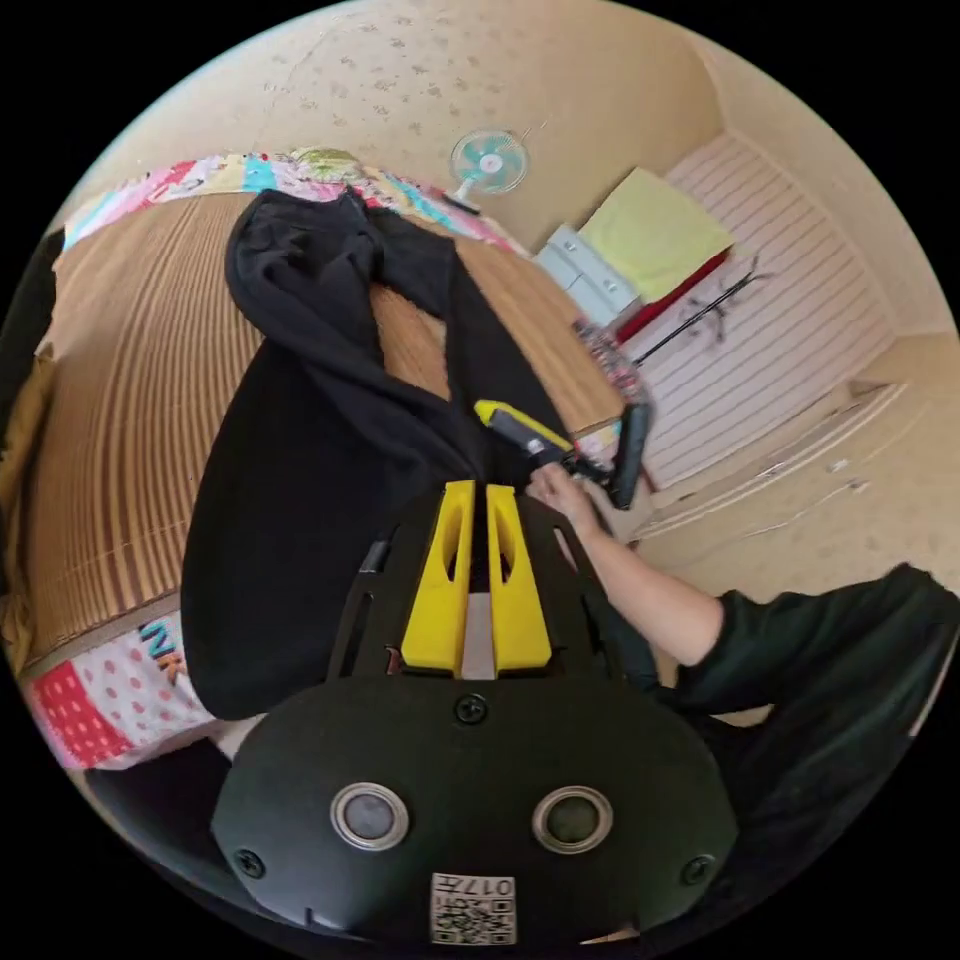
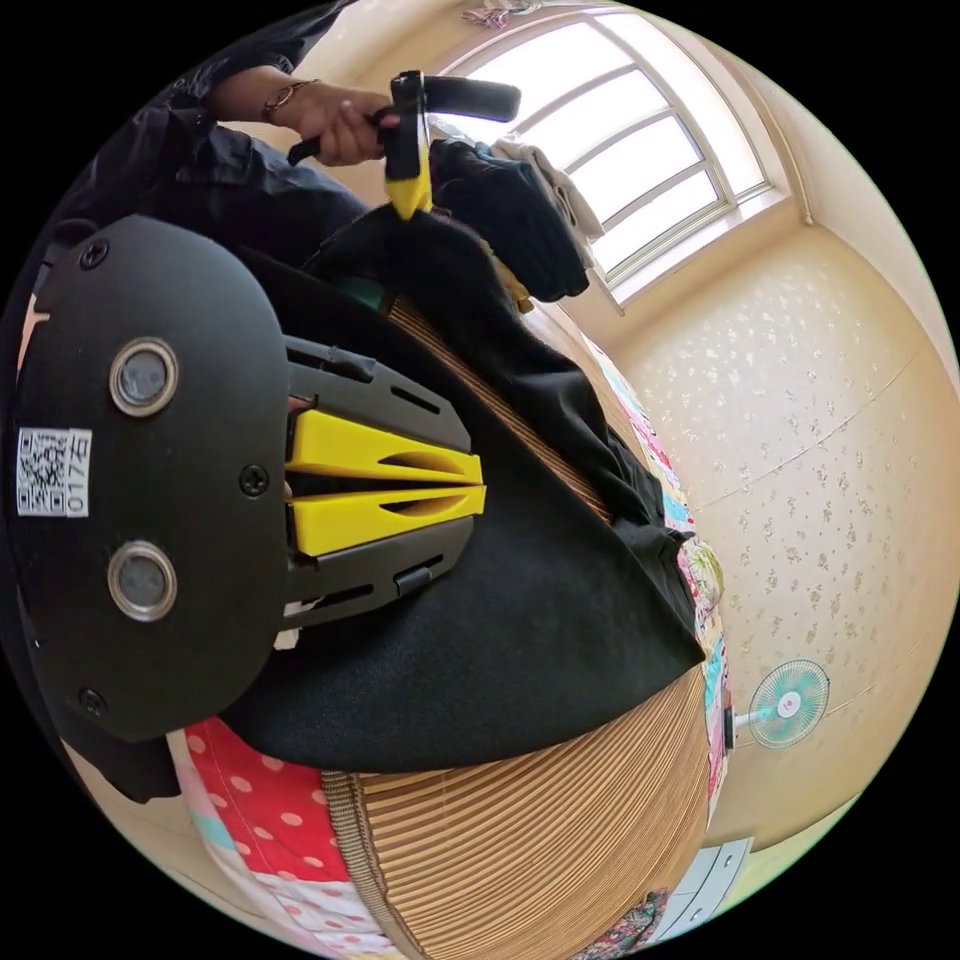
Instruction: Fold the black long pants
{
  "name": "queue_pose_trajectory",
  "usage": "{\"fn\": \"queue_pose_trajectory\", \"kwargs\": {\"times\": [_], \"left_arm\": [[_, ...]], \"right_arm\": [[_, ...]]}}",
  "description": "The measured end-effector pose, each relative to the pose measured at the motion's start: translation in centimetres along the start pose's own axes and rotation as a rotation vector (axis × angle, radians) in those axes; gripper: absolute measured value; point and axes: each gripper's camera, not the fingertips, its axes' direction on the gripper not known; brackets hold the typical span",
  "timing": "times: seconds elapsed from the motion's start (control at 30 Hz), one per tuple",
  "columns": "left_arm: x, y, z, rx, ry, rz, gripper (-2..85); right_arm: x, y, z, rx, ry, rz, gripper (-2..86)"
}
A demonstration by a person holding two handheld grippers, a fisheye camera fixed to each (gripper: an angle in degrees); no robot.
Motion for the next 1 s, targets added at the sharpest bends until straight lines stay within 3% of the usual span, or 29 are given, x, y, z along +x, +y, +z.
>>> {"fn": "queue_pose_trajectory", "kwargs": {"times": [0.03,0.1,0.27,0.33,0.4,0.5,0.6,0.77,0.83,1.0], "left_arm": [[0.0,0.2,-4.4,0.09,0.106,0.019,2.1],[0.2,0.9,-10.5,0.157,0.118,0.039,2.5],[-1.7,4.9,-18.5,-0.03,-0.209,-0.088,3.3],[-3.8,9.1,-21.5,-0.016,-0.43,-0.279,2.7],[-4.0,11.9,-23.3,0.03,-0.493,-0.351,5.6],[-2.5,12.7,-22.4,0.03,-0.405,-0.297,11.1],[-1.8,10.8,-18.2,-0.084,-0.284,-0.263,14.4],[-2.3,9.5,-12.2,-0.251,-0.316,-0.391,8.5],[0.7,8.2,-14.7,-0.181,-0.036,-0.271,3.1],[5.3,6.7,-27.2,0.025,0.207,-0.083,2.8]], "right_arm": [[0.3,0.4,-0.4,0.001,-0.007,0.002,0.3],[0.9,1.0,-1.0,0.002,-0.025,0.009,0.3],[1.9,2.6,-2.5,0.003,-0.039,0.018,0.3],[2.1,3.4,-3.1,0.003,-0.032,0.016,0.3],[2.3,4.0,-3.6,0.002,-0.032,0.016,0.3],[2.7,5.0,-4.4,0.003,-0.036,0.017,0.2],[3.0,5.9,-5.1,0.004,-0.037,0.017,0.2],[3.5,7.4,-6.1,0.006,-0.046,0.022,0.2],[3.8,8.2,-6.6,0.01,-0.054,0.028,0.2],[4.2,9.6,-7.2,0.015,-0.071,0.031,0.3]]}}
